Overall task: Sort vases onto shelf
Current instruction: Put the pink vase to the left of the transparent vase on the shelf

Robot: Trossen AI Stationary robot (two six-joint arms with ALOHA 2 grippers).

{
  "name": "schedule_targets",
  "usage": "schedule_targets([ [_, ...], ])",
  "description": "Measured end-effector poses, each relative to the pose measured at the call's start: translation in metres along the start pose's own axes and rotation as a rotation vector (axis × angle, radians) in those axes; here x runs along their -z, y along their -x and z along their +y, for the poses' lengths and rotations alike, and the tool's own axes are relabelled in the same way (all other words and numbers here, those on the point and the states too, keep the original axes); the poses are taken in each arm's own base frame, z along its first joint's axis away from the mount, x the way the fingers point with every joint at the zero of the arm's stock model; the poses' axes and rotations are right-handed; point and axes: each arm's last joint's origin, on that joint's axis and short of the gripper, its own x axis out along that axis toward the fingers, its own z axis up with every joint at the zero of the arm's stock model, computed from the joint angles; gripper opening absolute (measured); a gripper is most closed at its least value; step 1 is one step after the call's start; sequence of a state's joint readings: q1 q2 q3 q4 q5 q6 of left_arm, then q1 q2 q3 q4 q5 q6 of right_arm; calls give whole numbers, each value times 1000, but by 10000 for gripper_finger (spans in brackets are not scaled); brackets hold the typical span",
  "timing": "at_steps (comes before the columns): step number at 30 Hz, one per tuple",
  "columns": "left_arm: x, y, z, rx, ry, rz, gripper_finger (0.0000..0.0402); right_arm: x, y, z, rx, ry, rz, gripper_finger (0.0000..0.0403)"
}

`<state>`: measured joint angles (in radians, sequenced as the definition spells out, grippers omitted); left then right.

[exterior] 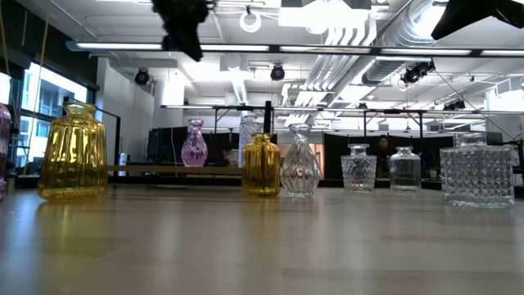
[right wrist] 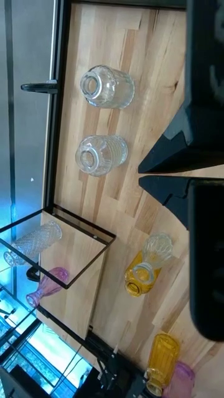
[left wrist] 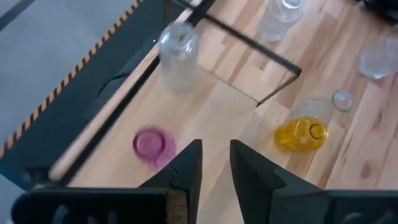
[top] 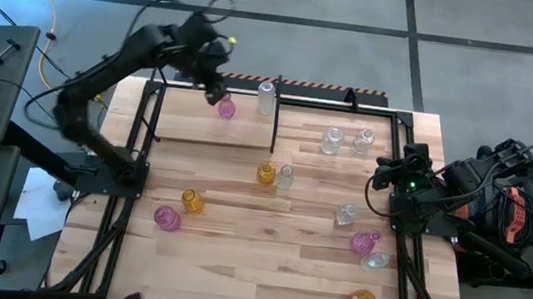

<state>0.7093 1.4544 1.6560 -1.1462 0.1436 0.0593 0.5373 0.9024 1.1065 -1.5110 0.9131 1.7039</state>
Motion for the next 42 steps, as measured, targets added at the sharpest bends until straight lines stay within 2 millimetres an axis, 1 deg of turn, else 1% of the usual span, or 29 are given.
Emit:
schedule_targets([
  [2,22,6,3,-12,46,-13,70,0,0,0,1,1,-1,0],
  [6,54,12,3,-29,103,-103,70,0,0,0,3,4,-1,0],
  [8,66,12,1,-29,135,-156,69,0,0,0,3,1,-1,0],
  [11,82,4,0,-26,177,-201,69,0,0,-1,5,-15,-1,0],
  [13,91,-7,0,-29,200,-197,69,0,0,-1,5,-16,-1,0],
  [18,119,-48,1,-66,236,-95,61,0,0,-1,5,-31,-1,0],
  [22,135,-73,3,-64,321,-86,49,0,0,-1,4,-44,-1,0],
  [24,137,-80,4,-61,347,-126,41,0,0,0,2,-47,0,0],
  [27,138,-86,6,-108,383,-156,27,0,0,0,1,-49,0,0],
  [32,134,-94,10,-180,391,-173,3,0,0,0,0,-50,-3,0],
  [38,134,-113,12,-186,455,-122,0,0,0,0,-1,-51,-3,0],
  [42,132,-121,13,-185,474,-118,0,0,0,0,-2,-52,-3,0],
])
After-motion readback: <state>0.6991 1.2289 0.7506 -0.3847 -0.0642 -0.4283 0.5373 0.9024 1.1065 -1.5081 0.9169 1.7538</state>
